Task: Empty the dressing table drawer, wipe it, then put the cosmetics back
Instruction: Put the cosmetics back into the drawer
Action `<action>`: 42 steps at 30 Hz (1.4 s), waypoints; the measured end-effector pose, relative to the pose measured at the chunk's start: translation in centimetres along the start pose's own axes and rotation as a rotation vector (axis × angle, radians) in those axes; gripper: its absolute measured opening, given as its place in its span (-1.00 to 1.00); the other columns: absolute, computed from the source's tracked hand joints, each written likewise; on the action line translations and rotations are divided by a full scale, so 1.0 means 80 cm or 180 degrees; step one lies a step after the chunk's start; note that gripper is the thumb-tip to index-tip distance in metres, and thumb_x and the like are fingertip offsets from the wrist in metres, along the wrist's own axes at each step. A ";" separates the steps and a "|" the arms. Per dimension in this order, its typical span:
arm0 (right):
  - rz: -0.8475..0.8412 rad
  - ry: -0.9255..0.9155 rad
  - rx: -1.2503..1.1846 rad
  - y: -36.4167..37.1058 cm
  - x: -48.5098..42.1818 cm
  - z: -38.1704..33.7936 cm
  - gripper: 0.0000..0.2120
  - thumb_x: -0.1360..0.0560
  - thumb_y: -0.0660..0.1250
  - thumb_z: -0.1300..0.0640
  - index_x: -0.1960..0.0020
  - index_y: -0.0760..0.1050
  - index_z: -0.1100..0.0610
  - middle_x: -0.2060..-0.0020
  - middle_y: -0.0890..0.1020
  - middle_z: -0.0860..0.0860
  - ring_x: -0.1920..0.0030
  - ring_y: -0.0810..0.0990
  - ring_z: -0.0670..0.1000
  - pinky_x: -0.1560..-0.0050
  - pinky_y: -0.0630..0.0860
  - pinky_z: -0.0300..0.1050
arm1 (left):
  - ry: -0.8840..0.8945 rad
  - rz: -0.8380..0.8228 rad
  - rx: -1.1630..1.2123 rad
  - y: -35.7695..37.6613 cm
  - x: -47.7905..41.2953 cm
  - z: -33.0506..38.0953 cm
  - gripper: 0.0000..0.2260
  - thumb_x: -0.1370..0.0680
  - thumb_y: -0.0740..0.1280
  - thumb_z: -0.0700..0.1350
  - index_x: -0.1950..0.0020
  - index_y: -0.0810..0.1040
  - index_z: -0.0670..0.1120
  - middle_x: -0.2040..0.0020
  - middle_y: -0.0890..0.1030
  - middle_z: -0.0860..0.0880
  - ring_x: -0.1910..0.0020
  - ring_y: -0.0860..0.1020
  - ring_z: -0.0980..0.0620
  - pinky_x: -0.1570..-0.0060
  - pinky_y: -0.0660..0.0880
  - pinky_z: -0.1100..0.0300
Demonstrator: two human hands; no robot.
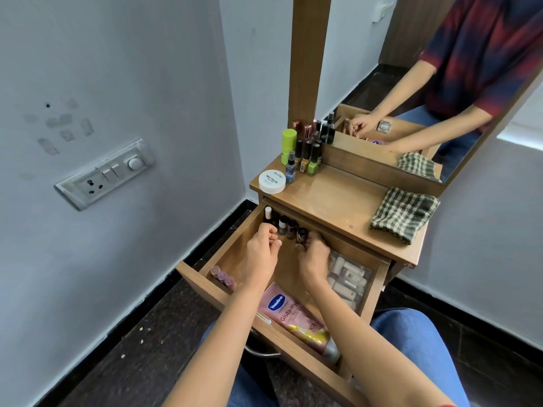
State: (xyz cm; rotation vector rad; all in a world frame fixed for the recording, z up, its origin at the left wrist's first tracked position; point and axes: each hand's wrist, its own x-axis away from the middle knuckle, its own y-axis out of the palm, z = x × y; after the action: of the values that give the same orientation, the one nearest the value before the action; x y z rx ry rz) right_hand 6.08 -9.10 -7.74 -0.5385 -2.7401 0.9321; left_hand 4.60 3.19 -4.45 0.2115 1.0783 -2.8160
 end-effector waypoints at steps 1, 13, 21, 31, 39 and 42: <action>-0.0002 0.0066 -0.0025 0.000 -0.001 -0.001 -0.74 -0.53 0.33 0.28 -0.21 0.46 0.18 -0.07 0.62 0.15 -0.06 0.61 0.14 -0.06 0.57 0.05 | 0.0017 -0.0001 -0.0008 0.000 0.000 0.000 -0.82 -0.57 0.33 -0.17 -0.16 0.45 -0.09 -0.01 0.61 -0.03 0.03 0.60 0.06 0.04 0.59 0.21; -0.0027 0.0391 -0.0231 0.001 -0.009 -0.003 -0.85 -0.56 0.30 0.20 -0.11 0.56 0.19 -0.04 0.64 0.10 -0.02 0.59 0.09 0.01 0.45 -0.12 | 0.0025 0.0001 -0.0052 0.001 -0.002 -0.003 -0.82 -0.58 0.31 -0.17 -0.18 0.46 -0.10 -0.02 0.61 -0.05 0.02 0.60 0.04 0.04 0.58 0.24; -0.0128 0.0220 -0.0162 -0.013 0.001 0.003 -0.80 -0.54 0.29 0.29 -0.14 0.55 0.20 -0.05 0.64 0.11 0.00 0.59 0.05 0.05 0.50 -0.14 | -0.0031 -0.0065 -0.0069 0.000 0.000 0.000 -0.83 -0.58 0.31 -0.16 -0.17 0.46 -0.10 -0.02 0.62 -0.05 0.02 0.61 0.04 0.04 0.59 0.21; 0.0038 -0.1452 -0.0002 -0.070 0.020 -0.026 -0.84 -0.53 0.35 0.14 -0.09 0.57 0.15 0.09 0.67 0.01 0.10 0.62 -0.05 0.08 0.58 -0.14 | 0.0300 0.0399 0.0108 -0.018 -0.005 0.016 -0.83 -0.58 0.31 -0.10 -0.16 0.48 -0.08 0.07 0.62 0.00 0.10 0.61 0.08 0.14 0.55 0.25; 0.0471 -0.1728 -0.0033 -0.124 -0.068 -0.105 -0.73 -0.52 0.26 0.22 -0.22 0.46 0.15 -0.06 0.58 0.07 0.02 0.57 0.04 0.00 0.53 -0.02 | 0.0790 0.0735 0.0244 -0.044 -0.079 0.081 -0.81 -0.57 0.32 -0.17 -0.17 0.50 -0.14 -0.02 0.62 -0.07 0.05 0.58 0.04 0.09 0.50 0.28; 0.0408 -0.1682 0.0095 -0.131 -0.106 -0.121 -0.63 -0.52 0.24 0.26 -0.31 0.42 0.10 -0.14 0.51 0.07 -0.07 0.53 0.07 -0.10 0.49 0.00 | 0.0909 0.0684 0.0088 -0.049 -0.120 0.103 -0.75 -0.58 0.28 -0.20 -0.25 0.48 -0.12 -0.09 0.59 -0.05 -0.08 0.54 0.00 -0.09 0.53 0.11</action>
State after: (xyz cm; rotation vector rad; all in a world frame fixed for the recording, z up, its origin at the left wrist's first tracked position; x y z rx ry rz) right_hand 13.83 -14.94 5.75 -0.5285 -3.1725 1.3048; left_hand 12.72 1.14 5.84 0.7060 0.9972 -2.6618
